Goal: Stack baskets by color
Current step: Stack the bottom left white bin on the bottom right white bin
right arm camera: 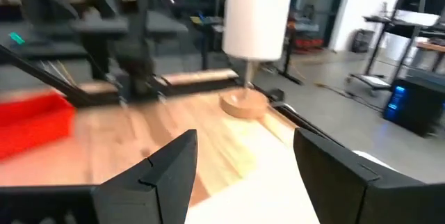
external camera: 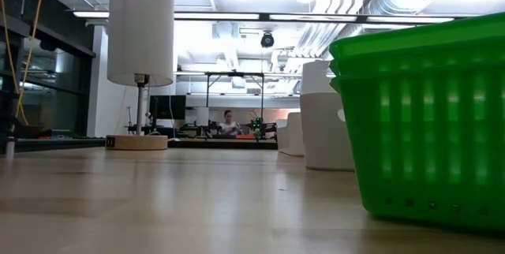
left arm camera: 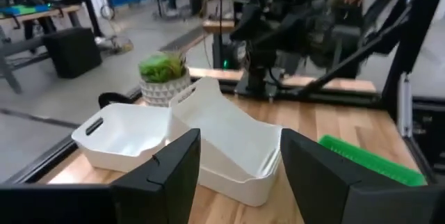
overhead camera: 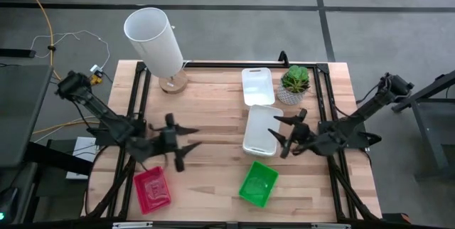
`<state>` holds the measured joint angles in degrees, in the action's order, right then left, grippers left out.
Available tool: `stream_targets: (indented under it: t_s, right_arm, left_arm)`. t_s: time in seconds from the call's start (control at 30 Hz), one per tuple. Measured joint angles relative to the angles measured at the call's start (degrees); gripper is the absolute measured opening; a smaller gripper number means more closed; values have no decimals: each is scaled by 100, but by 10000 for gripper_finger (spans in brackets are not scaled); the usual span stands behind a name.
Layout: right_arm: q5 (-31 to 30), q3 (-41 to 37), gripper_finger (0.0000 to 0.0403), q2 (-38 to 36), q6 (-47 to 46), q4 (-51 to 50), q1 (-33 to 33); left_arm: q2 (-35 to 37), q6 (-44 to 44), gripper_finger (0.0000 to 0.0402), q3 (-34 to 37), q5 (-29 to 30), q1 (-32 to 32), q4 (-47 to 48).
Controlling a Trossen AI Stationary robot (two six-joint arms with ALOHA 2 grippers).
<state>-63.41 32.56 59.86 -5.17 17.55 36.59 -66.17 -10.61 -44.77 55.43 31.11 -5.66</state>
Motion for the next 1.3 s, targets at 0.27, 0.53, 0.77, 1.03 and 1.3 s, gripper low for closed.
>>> stream_targets:
  t_s: [0.27,0.53,0.77,1.03,1.3]
  right_arm:
    - [1848,1466,226,259,-2242,-4908,-1538]
    - [2046,2095,226,864,-1726,-5907,-2130]
    - [2141,2108,226,1427,-1238,-6016,-2451]
    - [1943,2108,226,1639,-1133,-6189,-2773]
    - [2192,2108,76,1629,-995,-6239,-2873]
  left_arm:
    - [1170,363,188,2428,-273,407,-2540]
    - [1186,1180,188,2932,-575,427,-4117]
    - [1185,1383,188,2909,-1617,431,-4110]
    - [1184,1429,188,2909,-1616,416,-4135]
    - [1184,1429,188,2909,-1603,416,-4134]
